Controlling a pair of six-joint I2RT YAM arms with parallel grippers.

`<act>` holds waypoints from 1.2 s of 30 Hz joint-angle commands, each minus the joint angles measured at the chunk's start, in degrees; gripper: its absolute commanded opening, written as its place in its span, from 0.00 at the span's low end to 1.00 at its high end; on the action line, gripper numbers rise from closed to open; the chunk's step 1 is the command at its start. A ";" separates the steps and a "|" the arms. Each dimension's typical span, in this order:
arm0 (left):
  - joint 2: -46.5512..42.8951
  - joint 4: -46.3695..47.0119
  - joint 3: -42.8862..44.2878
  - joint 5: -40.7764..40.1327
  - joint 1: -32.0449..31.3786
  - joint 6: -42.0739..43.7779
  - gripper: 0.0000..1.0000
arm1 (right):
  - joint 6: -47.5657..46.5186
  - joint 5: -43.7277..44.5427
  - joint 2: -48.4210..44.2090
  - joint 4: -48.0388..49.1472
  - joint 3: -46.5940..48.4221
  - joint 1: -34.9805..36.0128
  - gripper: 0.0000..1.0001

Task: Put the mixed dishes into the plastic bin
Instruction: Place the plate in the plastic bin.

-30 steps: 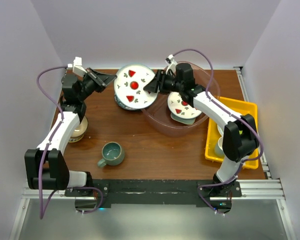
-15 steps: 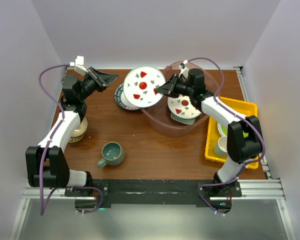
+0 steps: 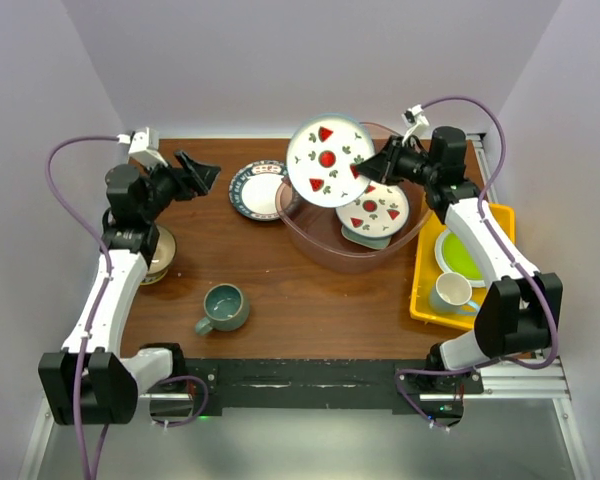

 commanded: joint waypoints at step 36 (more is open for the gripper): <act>-9.97 -2.69 -11.04 -6.65 0.06 13.29 0.85 | -34.51 -4.19 9.05 -27.76 9.50 -12.82 0.02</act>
